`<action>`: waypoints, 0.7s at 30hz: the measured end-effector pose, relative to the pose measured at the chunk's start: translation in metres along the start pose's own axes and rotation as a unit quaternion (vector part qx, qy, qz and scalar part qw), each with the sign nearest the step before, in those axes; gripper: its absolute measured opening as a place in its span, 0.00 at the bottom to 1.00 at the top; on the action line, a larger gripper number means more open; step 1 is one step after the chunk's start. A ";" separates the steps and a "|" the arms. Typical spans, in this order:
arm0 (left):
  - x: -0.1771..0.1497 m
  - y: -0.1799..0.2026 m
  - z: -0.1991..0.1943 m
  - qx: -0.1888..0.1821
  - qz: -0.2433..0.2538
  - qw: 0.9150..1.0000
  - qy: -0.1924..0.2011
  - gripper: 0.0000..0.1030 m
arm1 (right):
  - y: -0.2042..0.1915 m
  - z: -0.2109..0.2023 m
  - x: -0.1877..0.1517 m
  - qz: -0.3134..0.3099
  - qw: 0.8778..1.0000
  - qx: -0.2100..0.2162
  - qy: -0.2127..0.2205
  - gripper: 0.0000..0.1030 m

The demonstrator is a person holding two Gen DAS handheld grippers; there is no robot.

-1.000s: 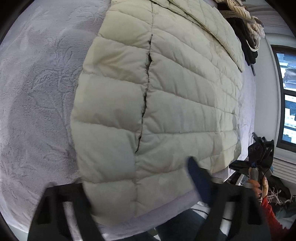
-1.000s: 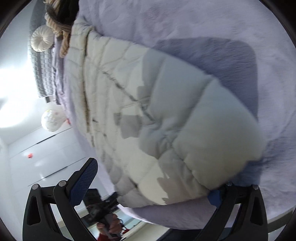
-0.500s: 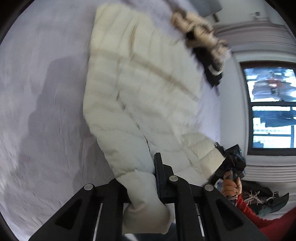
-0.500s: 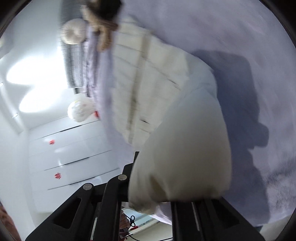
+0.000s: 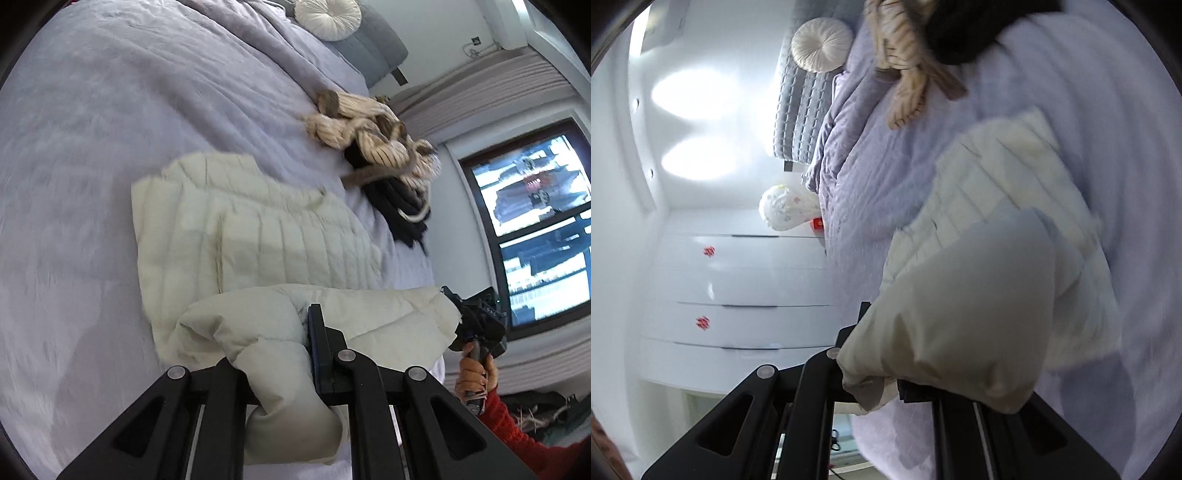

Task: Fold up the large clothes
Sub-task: 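Grasp the jacket hem with both grippers and fold it onto the collar end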

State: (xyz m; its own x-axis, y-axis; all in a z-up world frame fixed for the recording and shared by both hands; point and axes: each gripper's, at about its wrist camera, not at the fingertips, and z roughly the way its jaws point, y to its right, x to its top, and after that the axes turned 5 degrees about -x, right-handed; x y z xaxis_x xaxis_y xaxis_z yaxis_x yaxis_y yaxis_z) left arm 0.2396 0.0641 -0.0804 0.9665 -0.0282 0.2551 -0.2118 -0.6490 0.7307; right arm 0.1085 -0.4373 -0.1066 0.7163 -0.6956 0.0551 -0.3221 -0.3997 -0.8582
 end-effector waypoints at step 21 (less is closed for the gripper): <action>0.062 -0.062 0.065 0.147 0.014 0.989 -0.006 0.80 | 0.026 0.132 0.103 -0.008 0.994 -0.106 -0.016 0.14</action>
State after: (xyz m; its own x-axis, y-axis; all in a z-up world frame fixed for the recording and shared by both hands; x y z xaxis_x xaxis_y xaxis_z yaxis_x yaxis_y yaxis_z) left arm 0.3223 0.0536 -0.1512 0.9630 -0.0568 0.2634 -0.1883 -0.8409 0.5073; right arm 0.2559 -0.4402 -0.1906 0.7410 -0.6698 0.0488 -0.4312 -0.5302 -0.7300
